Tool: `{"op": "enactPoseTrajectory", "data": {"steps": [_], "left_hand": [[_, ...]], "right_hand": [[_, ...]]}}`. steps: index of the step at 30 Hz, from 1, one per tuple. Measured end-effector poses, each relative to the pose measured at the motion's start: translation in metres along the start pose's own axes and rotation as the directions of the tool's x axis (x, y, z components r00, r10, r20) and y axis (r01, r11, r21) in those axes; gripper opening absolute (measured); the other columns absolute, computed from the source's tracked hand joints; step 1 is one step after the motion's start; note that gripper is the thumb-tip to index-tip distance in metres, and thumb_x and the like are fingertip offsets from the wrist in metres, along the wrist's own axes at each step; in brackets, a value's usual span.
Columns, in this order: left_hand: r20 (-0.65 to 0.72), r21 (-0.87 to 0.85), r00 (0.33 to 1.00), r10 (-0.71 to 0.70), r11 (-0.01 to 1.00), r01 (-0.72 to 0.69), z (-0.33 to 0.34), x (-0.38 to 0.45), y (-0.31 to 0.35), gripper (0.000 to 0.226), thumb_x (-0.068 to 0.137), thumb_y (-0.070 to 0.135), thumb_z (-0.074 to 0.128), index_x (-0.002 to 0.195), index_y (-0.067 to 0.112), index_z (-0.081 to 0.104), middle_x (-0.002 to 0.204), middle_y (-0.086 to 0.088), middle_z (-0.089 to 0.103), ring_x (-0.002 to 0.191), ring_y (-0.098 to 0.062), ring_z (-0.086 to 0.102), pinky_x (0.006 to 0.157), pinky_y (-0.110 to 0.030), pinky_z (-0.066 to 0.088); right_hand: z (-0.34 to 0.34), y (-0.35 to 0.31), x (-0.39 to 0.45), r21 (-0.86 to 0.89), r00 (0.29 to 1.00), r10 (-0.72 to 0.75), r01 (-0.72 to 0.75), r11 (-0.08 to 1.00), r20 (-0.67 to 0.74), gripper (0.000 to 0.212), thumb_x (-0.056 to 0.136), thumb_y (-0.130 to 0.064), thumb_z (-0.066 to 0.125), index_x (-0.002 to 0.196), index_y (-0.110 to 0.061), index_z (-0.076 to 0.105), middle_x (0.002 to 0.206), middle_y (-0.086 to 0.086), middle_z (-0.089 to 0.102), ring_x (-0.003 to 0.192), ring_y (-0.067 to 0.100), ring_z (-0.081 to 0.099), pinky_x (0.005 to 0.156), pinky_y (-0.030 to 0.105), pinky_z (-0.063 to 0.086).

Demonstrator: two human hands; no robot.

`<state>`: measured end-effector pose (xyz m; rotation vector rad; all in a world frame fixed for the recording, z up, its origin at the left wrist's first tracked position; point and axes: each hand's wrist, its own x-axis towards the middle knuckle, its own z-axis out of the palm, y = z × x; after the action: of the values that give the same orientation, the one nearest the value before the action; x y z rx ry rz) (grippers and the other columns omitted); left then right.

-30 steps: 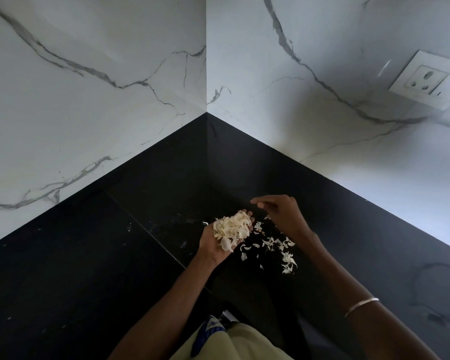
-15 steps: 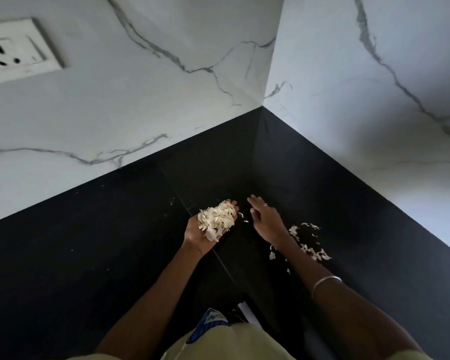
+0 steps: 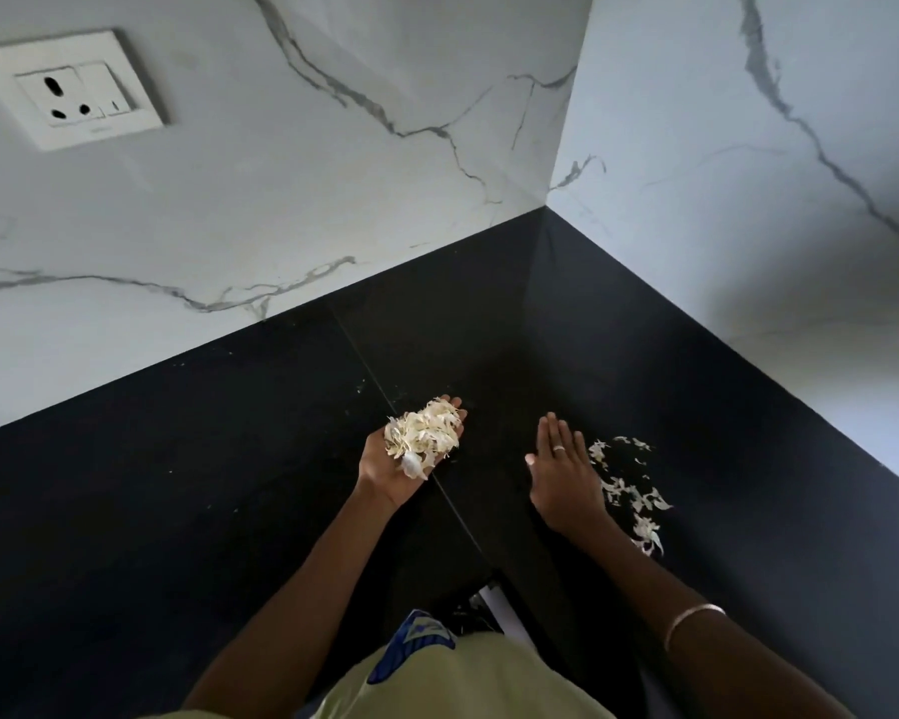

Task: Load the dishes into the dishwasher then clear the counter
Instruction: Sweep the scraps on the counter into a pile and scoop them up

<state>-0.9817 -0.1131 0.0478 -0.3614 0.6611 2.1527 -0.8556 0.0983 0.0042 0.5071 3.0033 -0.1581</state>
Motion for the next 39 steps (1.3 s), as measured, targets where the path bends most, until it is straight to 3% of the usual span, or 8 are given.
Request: {"op": "enactPoseTrajectory", "data": {"steps": [6,9,14,20,25,32,36,39], "left_hand": [[-0.083,0.028,0.997,0.005,1.000,-0.002,0.010,0.007,-0.017,0.052,0.102,0.023,0.025,0.144,-0.005,0.037,0.148,-0.024,0.042,0.137,-0.038,0.043,0.113,-0.044,0.036],[-0.023,0.032,0.999,-0.037,0.999,0.038,0.012,0.010,-0.022,0.055,0.101,0.022,0.021,0.144,-0.009,0.034,0.148,-0.026,0.040,0.137,-0.040,0.041,0.118,-0.047,0.027],[0.021,0.015,0.994,-0.106,0.994,0.105,0.015,0.017,-0.028,0.056,0.102,0.024,0.018,0.143,-0.008,0.036,0.148,-0.025,0.042,0.137,-0.040,0.041,0.119,-0.047,0.025],[0.078,0.029,0.984,-0.160,0.987,0.158,0.025,0.023,-0.034,0.056,0.099,0.024,0.022,0.144,-0.007,0.037,0.147,-0.025,0.042,0.137,-0.039,0.042,0.119,-0.046,0.026],[0.088,0.018,0.974,-0.210,0.978,0.209,0.029,0.030,-0.041,0.057,0.097,0.023,0.025,0.143,-0.008,0.037,0.148,-0.025,0.041,0.137,-0.040,0.041,0.119,-0.047,0.025],[0.082,0.030,0.954,-0.290,0.957,0.288,0.039,0.038,-0.058,0.058,0.099,0.027,0.023,0.144,-0.007,0.036,0.148,-0.026,0.041,0.137,-0.041,0.040,0.120,-0.046,0.022],[0.079,0.019,0.940,-0.333,0.943,0.332,0.044,0.039,-0.071,0.057,0.101,0.025,0.020,0.144,-0.008,0.035,0.146,-0.027,0.042,0.138,-0.041,0.040,0.120,-0.047,0.022],[0.069,0.060,0.933,-0.352,0.935,0.349,0.051,0.037,-0.082,0.056,0.101,0.024,0.020,0.144,-0.007,0.035,0.146,-0.027,0.042,0.138,-0.040,0.040,0.119,-0.046,0.025]], "right_hand": [[-0.009,0.034,-0.045,0.045,0.965,0.261,-0.262,0.964,0.025,0.065,0.104,-0.037,0.019,0.153,0.000,-0.003,0.162,0.017,-0.007,0.150,0.026,-0.011,0.124,0.042,0.000],[-0.014,0.002,-0.058,0.096,0.982,0.187,-0.183,0.978,-0.035,0.068,0.104,-0.039,0.024,0.152,-0.006,-0.009,0.160,0.012,-0.018,0.149,0.025,-0.016,0.121,0.040,-0.007],[0.006,-0.053,-0.069,0.050,0.988,-0.132,0.128,0.990,0.083,0.071,0.101,-0.050,0.021,0.155,-0.012,-0.006,0.162,0.005,-0.012,0.150,0.019,-0.013,0.123,0.041,-0.003],[-0.004,-0.002,-0.065,0.021,0.995,0.066,-0.068,0.997,0.068,0.071,0.101,-0.054,0.017,0.153,-0.014,-0.012,0.161,0.005,-0.014,0.147,0.017,-0.017,0.118,0.034,-0.012],[-0.018,0.025,-0.114,0.251,0.972,0.233,-0.224,0.942,-0.006,0.064,0.104,-0.044,0.025,0.155,-0.019,-0.003,0.161,-0.002,-0.013,0.147,0.010,-0.019,0.122,0.034,-0.006],[-0.001,0.024,-0.178,0.187,0.980,-0.040,0.003,0.982,0.196,0.072,0.092,-0.062,-0.002,0.152,-0.025,-0.018,0.156,-0.011,-0.029,0.145,0.003,-0.025,0.115,0.021,-0.022],[-0.007,0.032,-0.146,0.192,0.991,0.006,-0.032,0.981,0.132,0.063,0.103,-0.048,0.017,0.155,-0.024,-0.009,0.159,-0.008,-0.016,0.147,0.007,-0.016,0.121,0.029,-0.009],[-0.007,0.029,-0.127,0.206,0.989,0.126,-0.139,0.969,0.074,0.063,0.103,-0.049,0.014,0.155,-0.020,-0.006,0.161,-0.004,-0.012,0.149,0.011,-0.013,0.123,0.032,-0.004]]}}
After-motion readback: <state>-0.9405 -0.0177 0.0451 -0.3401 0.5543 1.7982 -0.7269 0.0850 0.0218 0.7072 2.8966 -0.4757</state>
